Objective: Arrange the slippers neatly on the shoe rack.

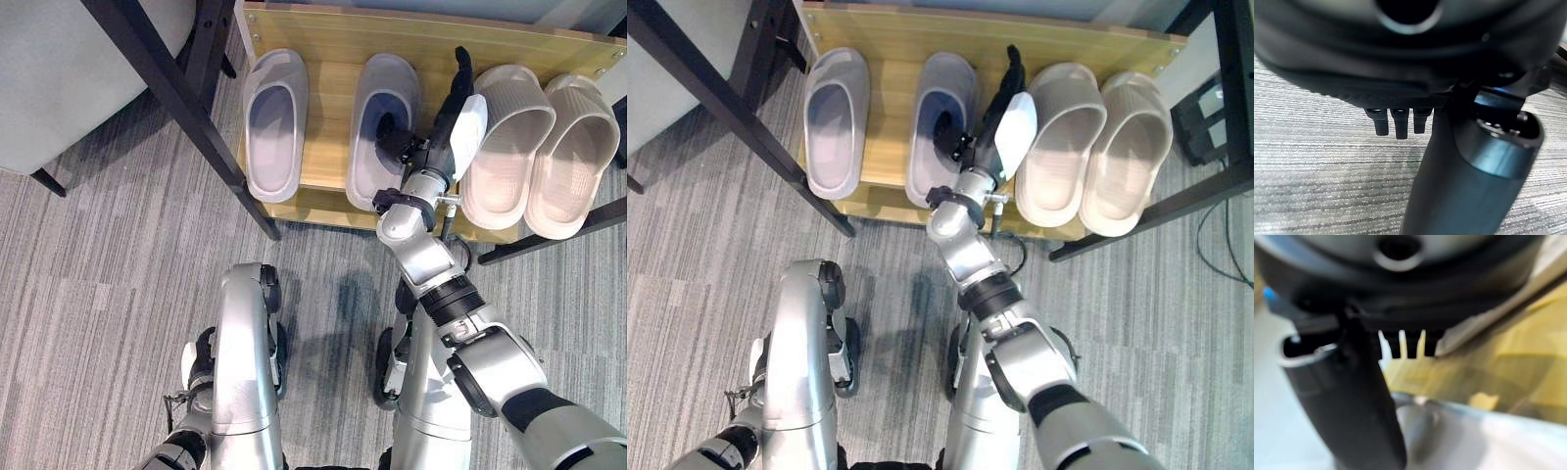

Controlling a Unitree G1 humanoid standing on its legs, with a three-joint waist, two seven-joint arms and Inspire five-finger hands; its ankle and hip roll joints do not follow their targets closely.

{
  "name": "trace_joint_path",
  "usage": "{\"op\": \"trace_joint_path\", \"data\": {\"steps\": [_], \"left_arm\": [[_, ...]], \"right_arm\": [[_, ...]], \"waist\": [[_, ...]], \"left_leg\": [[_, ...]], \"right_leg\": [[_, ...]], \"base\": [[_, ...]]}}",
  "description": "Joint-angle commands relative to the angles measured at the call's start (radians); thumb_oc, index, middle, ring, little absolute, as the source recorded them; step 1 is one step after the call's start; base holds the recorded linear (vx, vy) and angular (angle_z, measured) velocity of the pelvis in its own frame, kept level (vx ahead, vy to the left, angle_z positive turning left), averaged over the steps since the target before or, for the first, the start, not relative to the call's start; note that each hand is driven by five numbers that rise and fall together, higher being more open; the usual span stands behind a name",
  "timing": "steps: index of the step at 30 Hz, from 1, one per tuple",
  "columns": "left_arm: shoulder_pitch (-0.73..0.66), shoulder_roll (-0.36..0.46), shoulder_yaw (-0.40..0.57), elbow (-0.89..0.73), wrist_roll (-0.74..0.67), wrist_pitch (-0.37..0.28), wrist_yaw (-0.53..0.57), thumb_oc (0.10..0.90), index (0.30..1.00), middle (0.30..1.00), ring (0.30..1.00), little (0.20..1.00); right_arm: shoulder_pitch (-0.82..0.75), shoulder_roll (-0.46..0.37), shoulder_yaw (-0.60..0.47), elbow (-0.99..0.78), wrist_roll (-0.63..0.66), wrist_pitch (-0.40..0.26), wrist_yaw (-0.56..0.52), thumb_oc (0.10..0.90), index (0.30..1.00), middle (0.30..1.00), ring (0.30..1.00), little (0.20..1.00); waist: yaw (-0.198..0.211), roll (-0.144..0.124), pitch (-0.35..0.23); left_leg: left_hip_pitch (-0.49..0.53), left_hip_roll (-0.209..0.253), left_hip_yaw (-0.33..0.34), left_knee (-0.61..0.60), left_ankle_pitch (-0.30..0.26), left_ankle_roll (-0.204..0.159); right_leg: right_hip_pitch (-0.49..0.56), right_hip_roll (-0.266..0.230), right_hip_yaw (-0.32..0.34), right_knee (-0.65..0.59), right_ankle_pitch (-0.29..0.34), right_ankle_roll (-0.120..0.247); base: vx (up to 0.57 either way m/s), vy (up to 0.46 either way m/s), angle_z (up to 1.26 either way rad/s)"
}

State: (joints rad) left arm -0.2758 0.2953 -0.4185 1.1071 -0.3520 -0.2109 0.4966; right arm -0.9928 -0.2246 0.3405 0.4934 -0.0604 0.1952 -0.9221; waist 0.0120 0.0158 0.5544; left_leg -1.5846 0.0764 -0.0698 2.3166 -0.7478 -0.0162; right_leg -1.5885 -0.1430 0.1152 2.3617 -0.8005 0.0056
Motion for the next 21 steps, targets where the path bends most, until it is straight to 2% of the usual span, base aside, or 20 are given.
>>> {"op": "trace_joint_path", "data": {"steps": [1,5,21], "left_arm": [[0.053,0.003,-0.043,0.017,0.015,-0.006,-0.005,0.800,0.900,0.900,0.900,0.900],[0.059,-0.001,-0.046,0.024,0.036,0.011,-0.025,0.800,0.900,0.900,0.900,0.900],[0.063,-0.005,-0.017,0.051,0.063,0.043,-0.045,0.800,0.900,0.900,0.900,0.900]], "right_arm": [[-0.102,-0.034,0.006,-0.229,-0.113,-0.097,-0.003,0.800,0.900,0.900,0.900,0.900],[-0.056,-0.038,0.006,-0.295,-0.091,-0.123,0.042,0.800,0.900,0.900,0.900,0.900],[0.158,-0.031,-0.001,-0.600,-0.057,-0.197,0.101,0.800,0.900,0.900,0.900,0.900]], "waist": [[0.042,0.011,-0.034],[0.037,0.005,-0.034],[0.016,-0.015,-0.034]], "left_leg": [[0.015,-0.078,-0.078,-0.054,-0.049,0.050],[0.015,-0.079,-0.077,-0.053,-0.049,0.050],[0.015,-0.079,-0.070,-0.053,-0.047,0.049]], "right_leg": [[0.018,0.022,0.093,0.024,0.030,-0.078],[0.018,0.026,0.098,0.026,0.034,-0.077],[0.018,0.034,0.104,0.022,0.042,-0.073]], "base": [[0.00,0.000,0.00],[0.00,0.000,0.00],[0.00,0.000,0.00]]}}
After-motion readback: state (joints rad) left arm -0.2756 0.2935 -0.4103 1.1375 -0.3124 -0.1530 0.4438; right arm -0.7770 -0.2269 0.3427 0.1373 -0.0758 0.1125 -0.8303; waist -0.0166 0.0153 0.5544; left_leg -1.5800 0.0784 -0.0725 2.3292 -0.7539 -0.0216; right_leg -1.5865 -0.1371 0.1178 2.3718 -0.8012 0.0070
